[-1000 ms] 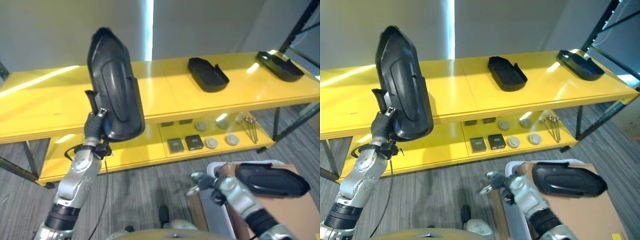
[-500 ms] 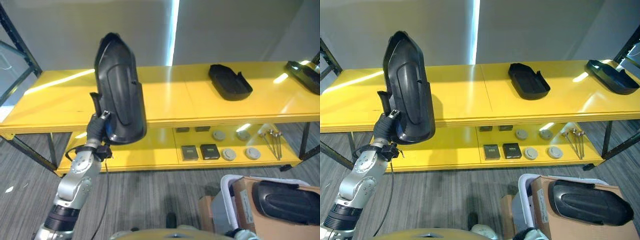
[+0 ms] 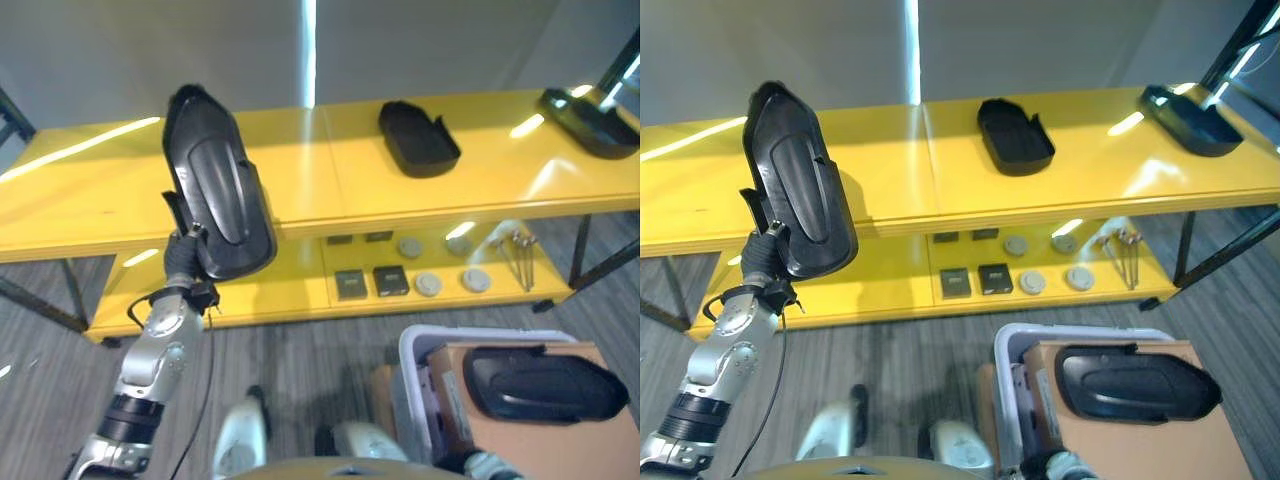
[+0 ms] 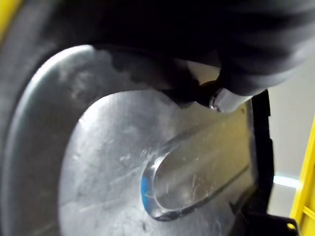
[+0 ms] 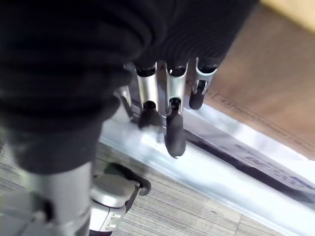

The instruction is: Move parts from the plastic box to the shelf.

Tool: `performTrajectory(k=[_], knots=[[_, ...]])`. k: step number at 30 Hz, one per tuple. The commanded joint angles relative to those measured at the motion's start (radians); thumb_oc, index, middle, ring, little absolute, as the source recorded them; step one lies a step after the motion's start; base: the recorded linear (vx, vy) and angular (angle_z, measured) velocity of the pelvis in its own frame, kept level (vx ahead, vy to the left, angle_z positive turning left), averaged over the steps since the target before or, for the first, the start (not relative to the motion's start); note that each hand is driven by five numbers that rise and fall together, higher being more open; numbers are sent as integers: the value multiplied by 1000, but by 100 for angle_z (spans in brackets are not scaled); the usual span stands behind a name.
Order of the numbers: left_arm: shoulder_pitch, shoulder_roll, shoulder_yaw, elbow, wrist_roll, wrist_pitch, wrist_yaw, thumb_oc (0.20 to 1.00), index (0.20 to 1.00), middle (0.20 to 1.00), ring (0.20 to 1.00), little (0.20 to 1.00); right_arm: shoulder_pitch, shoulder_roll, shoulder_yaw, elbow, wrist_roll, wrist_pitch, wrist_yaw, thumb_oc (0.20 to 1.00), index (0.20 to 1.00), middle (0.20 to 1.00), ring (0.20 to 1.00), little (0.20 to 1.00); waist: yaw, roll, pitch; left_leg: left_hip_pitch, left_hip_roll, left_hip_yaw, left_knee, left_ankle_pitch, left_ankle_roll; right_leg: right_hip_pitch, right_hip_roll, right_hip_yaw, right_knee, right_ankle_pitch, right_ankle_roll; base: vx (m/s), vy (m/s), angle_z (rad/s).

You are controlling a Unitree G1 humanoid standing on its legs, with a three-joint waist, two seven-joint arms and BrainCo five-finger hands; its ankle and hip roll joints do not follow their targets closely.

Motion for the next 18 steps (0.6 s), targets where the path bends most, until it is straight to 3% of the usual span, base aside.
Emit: performTrajectory(k=[1, 5, 11, 13, 15, 17, 18], knots=[[-54, 49, 64, -109, 0, -119, -49, 200, 200, 200, 200, 200, 30, -72, 35, 10, -4, 38, -45, 1000, 1000, 1000, 1000, 1000, 33, -14, -19, 19, -19, 23, -18, 144, 38, 143, -63, -39, -278, 183, 94, 223, 266, -23], [-67, 41, 38, -92, 24, -120, -68, 200, 200, 200, 200, 200, 24, -63, 37, 30, 35, 13, -60, 1000, 1000, 1000, 1000, 1000, 43, -4, -31, 101, -55, 6, -16, 37, 63, 147, -115, -55, -256, 163, 123, 189, 251, -26], [-112, 60, 19, -89, 36, -83, -70, 200, 200, 200, 200, 200, 30, -25, 39, 27, 54, -10, -90, 1000, 1000, 1000, 1000, 1000, 33, 19, -34, 197, -105, 9, -56, -6, 104, 119, -161, -48, -204, 171, 149, 158, 250, -8], [-126, 74, 12, -101, 48, -53, -69, 200, 200, 200, 200, 200, 44, -11, 46, -7, 60, 3, -103, 1000, 1000, 1000, 1000, 1000, 37, 22, -45, 202, -146, -2, -62, -28, 140, 108, -181, -35, -162, 173, 165, 144, 256, -24], [-138, 72, 2, -93, 59, -44, -73, 200, 200, 200, 200, 200, 50, -5, 47, -10, 69, 1, -115, 1000, 1000, 1000, 1000, 1000, 37, 22, -47, 203, -159, -4, -66, -33, 157, 78, -197, -32, -102, 198, 174, 55, 136, 8], [-154, 58, -11, -81, 96, -28, -80, 200, 200, 200, 200, 200, 60, -2, 38, -8, 51, -19, -125, 1000, 1000, 1000, 1000, 1000, 28, 38, -31, 232, -169, -12, -72, -48, 181, -44, -234, -33, 120, 281, 173, 64, 191, 7], [-150, 55, -10, -82, 108, -28, -78, 200, 200, 200, 200, 200, 60, -4, 36, -8, 39, -26, -122, 1000, 1000, 1000, 1000, 1000, 24, 43, -25, 249, -167, -9, -79, -51, 182, -88, -231, -28, 167, 304, 171, 50, 139, -4]])
